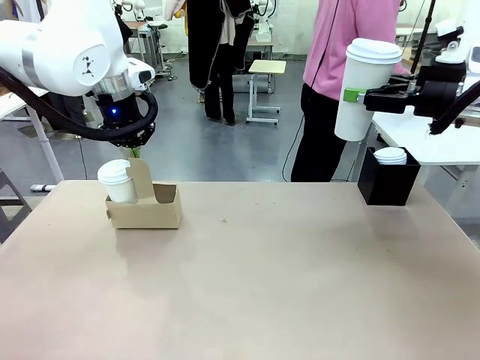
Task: Pour a drink into a cup and package it in a carrier.
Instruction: Position the Cup Carrier in the center of the table.
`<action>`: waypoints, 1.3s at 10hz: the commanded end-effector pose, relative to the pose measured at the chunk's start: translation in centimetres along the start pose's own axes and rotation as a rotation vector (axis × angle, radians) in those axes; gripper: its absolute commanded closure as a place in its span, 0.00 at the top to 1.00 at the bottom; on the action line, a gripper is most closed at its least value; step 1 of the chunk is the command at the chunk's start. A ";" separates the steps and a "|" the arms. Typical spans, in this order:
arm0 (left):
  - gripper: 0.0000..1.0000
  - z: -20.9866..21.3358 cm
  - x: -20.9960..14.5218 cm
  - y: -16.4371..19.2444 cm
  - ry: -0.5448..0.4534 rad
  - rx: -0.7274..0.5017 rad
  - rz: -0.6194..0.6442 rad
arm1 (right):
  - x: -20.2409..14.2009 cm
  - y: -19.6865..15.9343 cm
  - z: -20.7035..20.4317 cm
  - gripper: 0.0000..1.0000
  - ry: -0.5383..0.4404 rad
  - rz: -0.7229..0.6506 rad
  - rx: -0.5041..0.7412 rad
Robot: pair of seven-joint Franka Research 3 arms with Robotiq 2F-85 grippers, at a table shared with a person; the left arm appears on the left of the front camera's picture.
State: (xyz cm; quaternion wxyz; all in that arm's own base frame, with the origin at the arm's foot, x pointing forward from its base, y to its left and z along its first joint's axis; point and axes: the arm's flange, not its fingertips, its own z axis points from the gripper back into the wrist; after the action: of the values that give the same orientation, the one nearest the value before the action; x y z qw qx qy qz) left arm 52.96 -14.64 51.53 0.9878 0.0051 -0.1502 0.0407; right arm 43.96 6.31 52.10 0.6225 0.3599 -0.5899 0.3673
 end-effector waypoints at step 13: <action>0.02 7.7 -18.7 -20.2 -0.048 -0.066 -0.007 | 0.3 0.1 -0.1 0.80 -0.003 0.006 -0.002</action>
State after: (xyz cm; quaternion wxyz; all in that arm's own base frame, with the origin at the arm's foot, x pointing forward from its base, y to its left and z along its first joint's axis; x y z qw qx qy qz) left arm 34.64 -36.23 54.02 0.9860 -0.0198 -0.1642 0.0216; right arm 43.91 6.32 52.18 0.6223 0.3589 -0.5903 0.3680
